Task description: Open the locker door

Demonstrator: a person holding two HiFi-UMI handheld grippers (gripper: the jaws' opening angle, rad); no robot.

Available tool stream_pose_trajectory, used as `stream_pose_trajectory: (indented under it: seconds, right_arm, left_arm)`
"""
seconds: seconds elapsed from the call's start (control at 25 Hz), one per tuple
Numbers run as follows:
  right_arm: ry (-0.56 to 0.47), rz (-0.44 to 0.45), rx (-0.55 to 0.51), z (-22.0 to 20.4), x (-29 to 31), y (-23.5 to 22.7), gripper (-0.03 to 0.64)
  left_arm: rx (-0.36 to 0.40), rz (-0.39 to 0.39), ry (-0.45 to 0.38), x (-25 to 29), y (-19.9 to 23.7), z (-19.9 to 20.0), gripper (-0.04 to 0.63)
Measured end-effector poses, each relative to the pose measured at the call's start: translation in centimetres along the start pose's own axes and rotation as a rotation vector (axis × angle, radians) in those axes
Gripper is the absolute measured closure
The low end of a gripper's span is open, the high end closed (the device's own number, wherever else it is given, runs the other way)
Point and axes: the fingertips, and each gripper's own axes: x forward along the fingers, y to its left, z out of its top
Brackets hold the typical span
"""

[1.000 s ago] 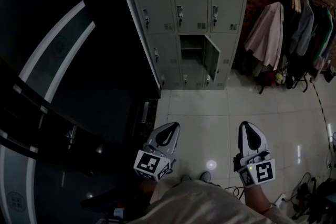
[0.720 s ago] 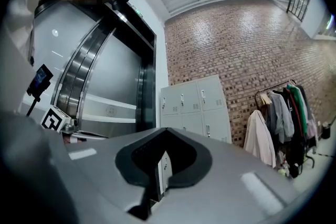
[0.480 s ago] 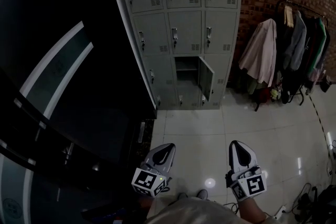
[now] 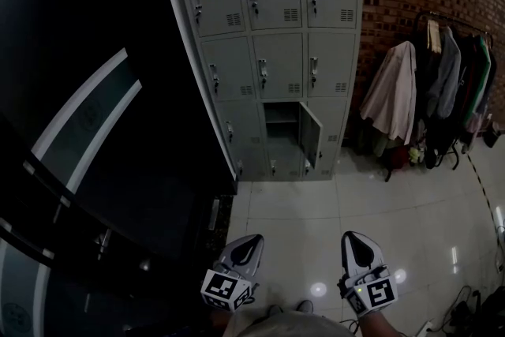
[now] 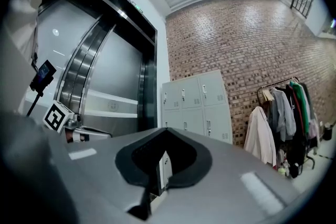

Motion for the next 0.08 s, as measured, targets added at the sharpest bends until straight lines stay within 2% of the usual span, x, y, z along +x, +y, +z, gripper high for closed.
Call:
stream_pose_trajectory:
  seconds: [0.08]
  right_arm:
    - [0.094, 0.006, 0.003, -0.87, -0.80, 0.14, 0.617]
  left_arm:
    - [-0.003, -0.009, 0.015, -0.17, -0.79, -0.13, 0.595]
